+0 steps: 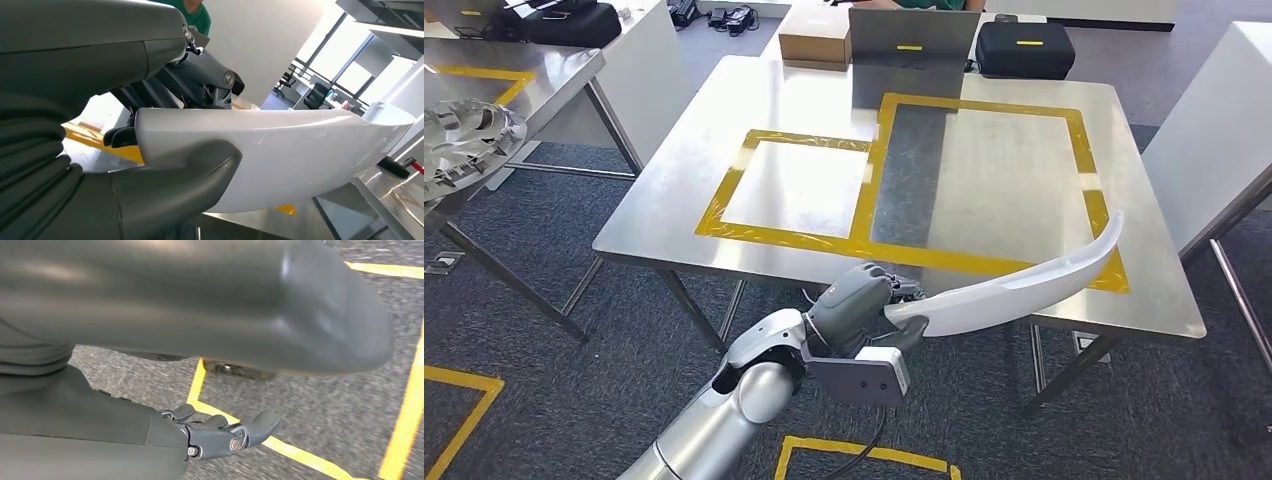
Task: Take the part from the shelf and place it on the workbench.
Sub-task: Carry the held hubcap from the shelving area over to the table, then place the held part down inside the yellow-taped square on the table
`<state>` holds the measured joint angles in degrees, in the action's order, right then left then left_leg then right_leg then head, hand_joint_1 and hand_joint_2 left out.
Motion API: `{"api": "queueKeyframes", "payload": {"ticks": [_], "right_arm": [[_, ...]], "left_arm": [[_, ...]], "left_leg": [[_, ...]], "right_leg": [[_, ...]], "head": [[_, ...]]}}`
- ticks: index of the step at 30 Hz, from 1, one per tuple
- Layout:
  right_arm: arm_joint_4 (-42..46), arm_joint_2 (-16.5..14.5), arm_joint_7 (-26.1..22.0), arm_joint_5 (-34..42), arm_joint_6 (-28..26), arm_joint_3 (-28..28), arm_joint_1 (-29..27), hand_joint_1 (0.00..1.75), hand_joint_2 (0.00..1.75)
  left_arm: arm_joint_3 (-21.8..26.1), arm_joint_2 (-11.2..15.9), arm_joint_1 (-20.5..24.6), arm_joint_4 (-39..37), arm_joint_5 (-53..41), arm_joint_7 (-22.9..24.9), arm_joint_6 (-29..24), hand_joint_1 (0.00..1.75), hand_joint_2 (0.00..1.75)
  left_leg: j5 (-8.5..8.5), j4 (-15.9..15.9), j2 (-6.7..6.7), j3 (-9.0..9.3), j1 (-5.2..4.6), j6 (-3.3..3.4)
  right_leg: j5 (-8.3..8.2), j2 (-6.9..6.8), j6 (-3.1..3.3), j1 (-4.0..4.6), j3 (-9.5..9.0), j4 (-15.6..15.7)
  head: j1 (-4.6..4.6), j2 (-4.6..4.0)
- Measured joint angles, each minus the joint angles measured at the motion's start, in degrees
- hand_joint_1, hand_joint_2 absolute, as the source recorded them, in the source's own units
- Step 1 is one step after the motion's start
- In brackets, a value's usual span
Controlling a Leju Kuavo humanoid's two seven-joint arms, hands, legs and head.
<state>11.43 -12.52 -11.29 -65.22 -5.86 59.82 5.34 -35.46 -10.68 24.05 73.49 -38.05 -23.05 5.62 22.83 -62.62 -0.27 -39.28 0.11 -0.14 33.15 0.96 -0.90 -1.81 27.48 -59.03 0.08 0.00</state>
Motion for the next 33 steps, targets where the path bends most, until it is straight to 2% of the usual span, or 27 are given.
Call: {"api": "queueKeyframes", "payload": {"ticks": [1, 3, 5, 6, 7, 9, 10, 11, 12, 13, 15, 16, 17, 18, 20, 21, 23, 25, 26, 27, 28, 29, 30, 32, 33], "right_arm": [[0.0, 0.0, 0.0, 0.0, 0.0, 0.0, 0.0, 0.00, 0.00], [0.0, 0.0, 0.0, 0.0, 0.0, 0.0, 0.1, 0.00, 0.00], [0.0, 0.0, -0.1, 0.1, 0.0, 0.0, 0.1, 0.00, 0.00], [0.0, 0.0, -0.1, 0.1, 0.1, 0.0, 0.2, 0.00, 0.00], [0.0, 0.0, -0.2, 0.1, 0.1, 0.0, 0.3, 0.00, 0.00], [0.0, 0.0, -0.2, 0.1, 0.1, 0.0, 0.2, 0.00, 0.00], [0.0, 0.0, -0.2, 0.1, 0.1, 0.0, 0.1, 0.00, 0.00], [0.0, 0.0, -0.2, 0.0, 0.1, 0.0, -0.1, 0.00, 0.00], [0.0, 0.1, -0.2, 0.0, 0.1, 0.0, -0.2, 0.00, 0.00], [0.0, 0.1, -0.2, 0.0, 0.1, 0.0, -0.3, 0.00, 0.00], [0.0, 0.2, -0.2, -0.1, 0.1, 0.0, -0.3, 0.00, 0.00], [0.0, 0.2, -0.1, -0.2, 0.1, 0.0, -0.3, 0.00, 0.00], [0.0, 0.2, 0.0, -0.2, 0.2, 0.0, -0.3, 0.00, 0.00], [0.0, 0.2, 0.0, -0.2, 0.2, 0.0, -0.3, 0.00, 0.00], [0.0, 0.2, 0.1, -0.3, 0.2, 0.0, -0.1, 0.00, 0.00], [0.0, 0.2, 0.2, -0.3, 0.2, 0.0, 0.0, 0.00, 0.00], [0.0, 0.2, 0.2, -0.4, 0.0, 0.0, 0.2, 0.00, 0.00], [0.0, 0.2, 0.3, -0.3, 0.0, 0.0, 0.2, 0.00, 0.00], [0.0, 0.2, 0.3, -0.3, 0.0, 0.0, 0.1, 0.00, 0.00], [0.0, 0.2, 0.3, -0.2, 0.0, 0.0, 0.1, 0.00, 0.00], [0.0, 0.2, 0.3, -0.2, 0.0, 0.0, 0.0, 0.00, 0.00], [0.0, 0.2, 0.3, -0.2, 0.0, 0.0, 0.0, 0.00, 0.00], [0.0, 0.3, 0.3, -0.1, 0.0, 0.0, 0.0, 0.00, 0.00], [0.0, 0.3, 0.2, -0.1, 0.0, 0.0, 0.0, 0.00, 0.00], [0.0, 0.3, 0.2, -0.1, 0.0, 0.0, 0.0, 0.00, 0.00]], "left_arm": [[0.0, 0.0, 0.0, 0.0, 0.0, 0.0, 0.0, 1.75, 1.75], [-0.1, 0.0, 0.0, -0.1, 0.0, 0.0, 0.0, 1.75, 1.75], [-0.2, -0.1, 0.0, 0.0, 0.0, 0.0, 0.0, 1.75, 1.75], [-0.2, -0.1, 0.0, 0.0, 0.0, 0.0, 0.0, 1.75, 1.75], [-0.2, -0.1, 0.0, 0.0, 0.0, 0.0, 0.0, 1.75, 1.75], [-0.2, -0.1, -0.1, -0.2, -0.1, -0.1, 0.0, 1.75, 1.75], [-0.2, -0.1, -0.3, -0.3, -0.1, -0.1, 0.0, 1.75, 1.75], [-0.2, -0.1, -0.4, -0.4, -0.2, -0.1, -0.1, 1.75, 1.75], [-0.2, -0.1, -0.5, -0.5, -0.2, -0.1, -0.1, 1.75, 1.75], [-0.2, -0.1, -0.5, -0.5, -0.2, -0.1, -0.1, 1.75, 1.75], [-0.2, -0.1, -0.6, -0.6, -0.3, -0.2, -0.3, 1.75, 1.75], [-0.2, 0.0, -0.6, -0.6, -0.4, -0.2, -0.4, 1.75, 1.75], [-0.3, 0.0, -0.7, -0.6, -0.6, -0.3, -0.5, 1.75, 1.75], [-0.3, 0.0, -0.7, -0.7, -0.7, -0.4, -0.7, 1.75, 1.75], [-0.3, 0.0, -0.7, -0.5, -1.0, -0.5, -1.0, 1.75, 1.75], [-0.3, 0.0, -0.6, -0.5, -1.1, -0.5, -1.2, 1.75, 1.75], [-0.3, 0.0, -0.5, -0.5, -1.3, -0.6, -1.6, 1.75, 1.75], [-0.3, 0.1, -0.6, -0.6, -2.1, -0.6, -2.5, 1.75, 1.75], [-0.3, 0.2, -0.7, -0.8, -2.7, -0.6, -3.2, 1.75, 1.75], [-0.3, 0.2, -0.7, -1.0, -3.4, -0.6, -4.0, 1.75, 1.75], [-0.3, 0.3, -0.7, -1.2, -4.2, -0.5, -5.0, 1.75, 1.75], [-0.3, 0.3, -0.7, -1.4, -5.1, -0.5, -6.1, 1.75, 1.75], [-0.3, 0.3, -0.6, -1.6, -6.0, -0.4, -7.2, 1.75, 1.75], [-0.3, 0.3, -0.4, -2.0, -8.4, 0.0, -10.2, 1.75, 1.75], [-0.2, 0.2, -0.3, -2.3, -10.0, 0.4, -12.0, 1.75, 1.75]], "left_leg": [[-0.15, 1.6, 0.01, 0.68, -0.24, 0.28], [0.98, 2.8, -0.07, 1.46, -0.48, 0.96], [1.66, 3.6, -0.25, 2.40, -0.30, 1.66], [2.00, 3.9, -0.28, 3.13, -0.25, 2.00], [2.38, 4.2, -0.30, 3.90, -0.24, 2.26], [3.42, 4.4, -0.26, 5.22, -0.45, 2.72], [4.03, 4.4, -0.30, 5.96, -0.59, 2.87], [4.69, 4.4, -0.38, 6.83, -0.73, 2.97], [5.40, 4.4, -0.48, 7.81, -0.86, 3.00], [6.15, 4.4, -0.55, 8.88, -0.97, 2.98], [7.55, 4.4, -0.64, 10.54, -1.14, 2.81], [8.16, 4.3, -0.71, 11.00, -1.22, 2.60], [8.60, 4.2, -0.78, 11.39, -1.26, 2.35], [8.83, 4.1, -0.86, 11.77, -1.30, 2.02], [8.94, 3.2, -0.80, 11.81, -1.43, 1.46], [9.21, 1.8, -0.71, 11.14, -1.43, 1.15], [11.31, -3.8, -0.53, 7.85, -1.05, 0.40], [13.99, -10.0, -0.40, 3.33, -0.35, -0.40], [14.10, -11.3, -0.33, 1.85, -0.03, -0.74], [12.91, -10.7, -0.25, 1.31, 0.25, -1.04], [10.57, -8.2, -0.16, 1.74, 0.51, -1.31], [7.59, -4.3, -0.08, 2.88, 0.74, -1.58], [5.79, -0.8, -0.01, 3.98, 0.81, -1.76], [4.45, 3.2, 0.10, 5.16, 0.76, -1.21], [4.75, 3.4, 0.12, 5.20, 0.69, -0.70]], "right_leg": [[0.32, 0.00, -0.38, 0.01, -0.32, 0.4], [0.20, -0.07, -1.26, 0.05, -0.90, 0.9], [-0.45, -0.30, -1.84, 0.02, -0.62, -0.4], [-0.64, -0.39, -1.90, 0.06, 0.73, -2.7], [-0.35, -0.48, -1.87, 0.15, 2.86, -5.9], [1.86, -0.56, -1.76, 0.49, 8.07, -12.6], [3.14, -0.56, -1.73, 0.68, 10.21, -14.4], [3.64, -0.56, -1.62, 0.86, 11.63, -14.6], [2.81, -0.56, -1.43, 1.04, 12.25, -13.1], [0.53, -0.56, -1.10, 1.23, 12.16, -10.2], [-5.85, -0.57, -0.27, 1.71, 11.02, -3.4], [-7.96, -0.56, 0.10, 1.95, 10.45, -1.2], [-9.05, -0.53, 0.43, 2.14, 10.13, -0.2], [-8.97, -0.51, 0.69, 2.24, 9.92, -0.1], [-8.98, -0.51, 1.28, 1.92, 9.02, 0.4], [-8.84, -0.54, 1.56, 1.68, 8.49, 0.6], [-8.36, -0.56, 1.88, 1.36, 7.69, 1.0], [-7.81, -0.55, 1.78, 1.18, 7.30, 1.0], [-7.52, -0.54, 1.62, 1.07, 7.05, 1.0], [-7.22, -0.52, 1.41, 0.92, 6.68, 1.0], [-6.90, -0.49, 1.16, 0.73, 6.23, 1.0], [-6.56, -0.47, 0.83, 0.53, 5.77, 1.0], [-6.28, -0.43, 0.47, 0.38, 5.39, 0.9], [-5.79, -0.44, -0.42, 0.39, 5.16, 0.8], [-5.59, -0.47, -0.79, 0.46, 5.14, 0.7]], "head": [[-0.06, 0.00], [-0.19, 0.00], [-0.09, 0.00], [0.03, 0.00], [0.15, 0.00], [0.38, 0.00], [0.43, 0.00], [0.49, 0.00], [0.53, 0.00], [0.59, 0.00], [0.66, 0.00], [0.68, 0.00], [0.67, 0.00], [0.65, 0.00], [0.67, 0.00], [0.49, 0.00], [0.09, 0.00], [-0.10, 0.00], [-0.13, 0.00], [-0.13, 0.00], [-0.14, 0.00], [-0.16, 0.00], [-0.19, 0.00], [-0.37, 0.00], [-0.40, 0.00]]}}
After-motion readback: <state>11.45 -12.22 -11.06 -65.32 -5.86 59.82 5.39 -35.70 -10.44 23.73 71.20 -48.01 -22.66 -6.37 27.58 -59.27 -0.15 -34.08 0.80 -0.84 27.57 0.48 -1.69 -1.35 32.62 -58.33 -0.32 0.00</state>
